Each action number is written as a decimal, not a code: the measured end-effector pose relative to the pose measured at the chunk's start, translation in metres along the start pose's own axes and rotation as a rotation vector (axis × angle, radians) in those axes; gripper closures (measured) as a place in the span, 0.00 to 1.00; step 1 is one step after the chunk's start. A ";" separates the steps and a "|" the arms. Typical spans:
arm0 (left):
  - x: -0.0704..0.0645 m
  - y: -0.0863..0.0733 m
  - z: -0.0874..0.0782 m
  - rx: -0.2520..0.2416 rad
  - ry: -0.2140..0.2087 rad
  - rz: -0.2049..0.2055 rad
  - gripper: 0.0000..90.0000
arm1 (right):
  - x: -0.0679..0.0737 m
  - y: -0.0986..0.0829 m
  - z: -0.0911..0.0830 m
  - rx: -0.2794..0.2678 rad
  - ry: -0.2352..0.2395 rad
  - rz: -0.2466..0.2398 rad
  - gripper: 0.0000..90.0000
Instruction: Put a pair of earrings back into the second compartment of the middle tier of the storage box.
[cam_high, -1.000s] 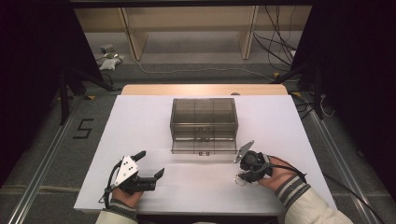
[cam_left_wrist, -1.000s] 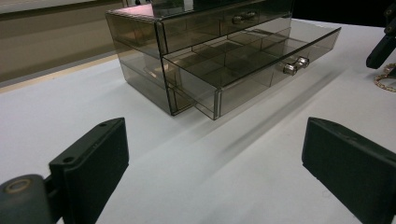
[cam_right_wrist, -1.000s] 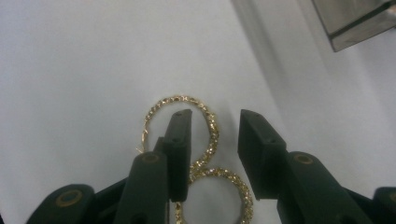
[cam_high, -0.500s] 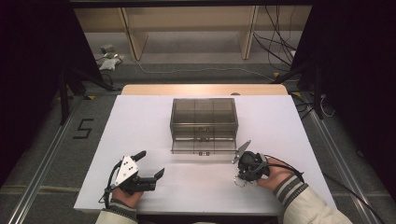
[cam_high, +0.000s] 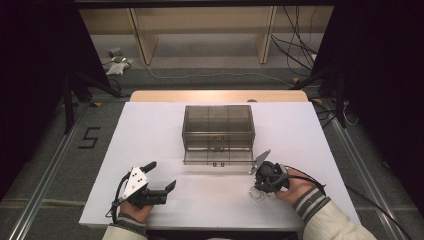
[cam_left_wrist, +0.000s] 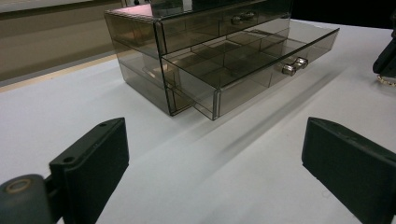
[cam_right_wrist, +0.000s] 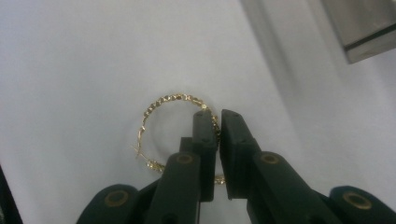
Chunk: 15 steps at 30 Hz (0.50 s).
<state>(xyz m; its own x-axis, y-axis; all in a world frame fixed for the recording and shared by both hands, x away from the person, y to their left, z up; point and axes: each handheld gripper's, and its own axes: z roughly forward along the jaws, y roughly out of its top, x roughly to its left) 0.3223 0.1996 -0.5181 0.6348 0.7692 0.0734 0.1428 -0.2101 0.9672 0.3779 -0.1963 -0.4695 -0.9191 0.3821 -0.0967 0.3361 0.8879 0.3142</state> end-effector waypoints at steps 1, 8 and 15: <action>0.000 0.000 0.000 0.000 0.000 0.000 0.08 | -0.001 0.000 -0.001 -0.014 -0.001 -0.003 0.95; 0.000 0.000 0.000 0.000 0.000 0.000 0.08 | 0.000 0.002 -0.014 -0.051 -0.019 0.007 0.97; 0.000 0.000 0.000 -0.001 0.000 0.001 0.08 | 0.000 0.003 -0.023 -0.100 -0.039 -0.001 0.97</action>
<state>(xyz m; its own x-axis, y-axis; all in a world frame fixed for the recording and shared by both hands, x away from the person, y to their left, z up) 0.3221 0.1996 -0.5180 0.6348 0.7691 0.0742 0.1418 -0.2104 0.9673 0.3738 -0.1996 -0.4468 -0.9099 0.3928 -0.1332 0.3112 0.8588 0.4069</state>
